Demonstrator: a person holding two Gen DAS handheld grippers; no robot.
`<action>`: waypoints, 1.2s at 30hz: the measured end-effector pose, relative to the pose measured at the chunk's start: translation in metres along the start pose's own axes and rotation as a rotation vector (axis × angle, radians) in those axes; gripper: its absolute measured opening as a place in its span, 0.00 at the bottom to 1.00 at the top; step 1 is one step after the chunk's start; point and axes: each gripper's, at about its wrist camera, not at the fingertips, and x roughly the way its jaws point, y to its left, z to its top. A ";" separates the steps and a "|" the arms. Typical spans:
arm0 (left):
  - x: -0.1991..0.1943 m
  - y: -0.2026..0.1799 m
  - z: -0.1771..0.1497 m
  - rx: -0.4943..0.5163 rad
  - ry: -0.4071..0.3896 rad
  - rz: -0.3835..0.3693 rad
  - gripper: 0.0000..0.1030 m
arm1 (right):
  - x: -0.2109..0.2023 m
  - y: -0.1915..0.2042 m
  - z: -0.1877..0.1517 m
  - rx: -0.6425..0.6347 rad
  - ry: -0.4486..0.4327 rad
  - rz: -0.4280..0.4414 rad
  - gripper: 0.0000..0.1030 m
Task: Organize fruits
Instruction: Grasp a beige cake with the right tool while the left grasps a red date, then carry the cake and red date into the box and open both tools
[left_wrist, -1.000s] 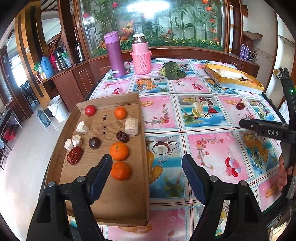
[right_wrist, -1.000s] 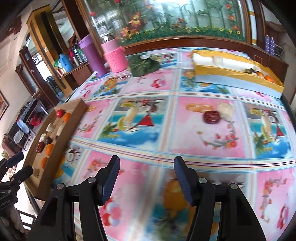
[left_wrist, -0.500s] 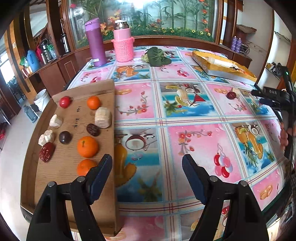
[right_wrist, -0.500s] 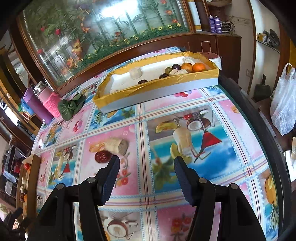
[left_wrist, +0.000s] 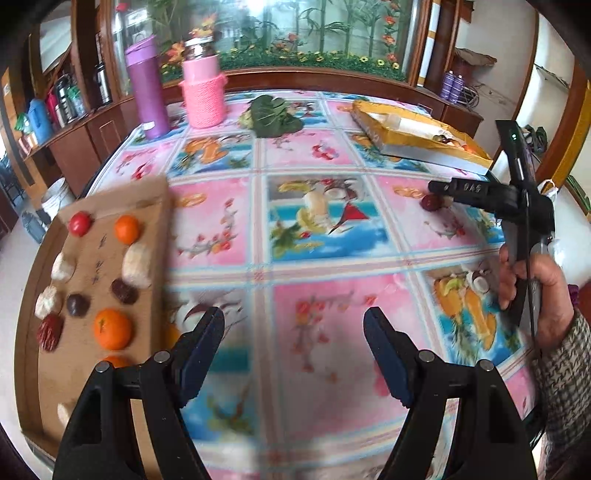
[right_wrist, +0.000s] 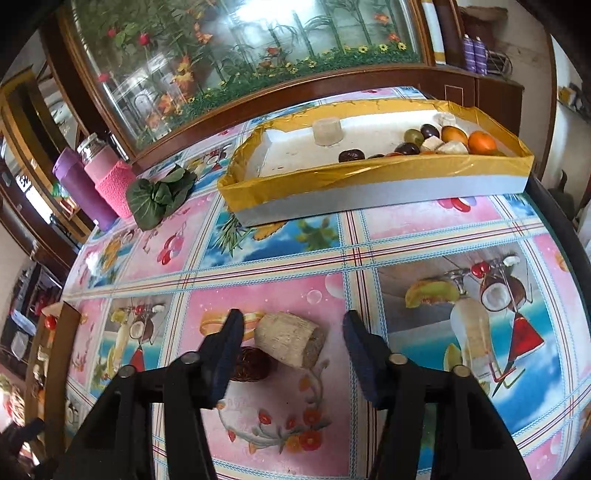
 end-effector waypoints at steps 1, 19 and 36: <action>0.003 -0.006 0.006 0.011 -0.004 -0.003 0.75 | 0.000 0.000 -0.001 -0.007 0.002 0.004 0.38; 0.133 -0.175 0.093 0.375 -0.002 -0.074 0.66 | -0.036 -0.055 0.011 0.178 -0.099 0.057 0.38; 0.051 -0.092 0.059 0.203 -0.041 -0.143 0.25 | -0.039 -0.051 0.009 0.174 -0.123 0.056 0.38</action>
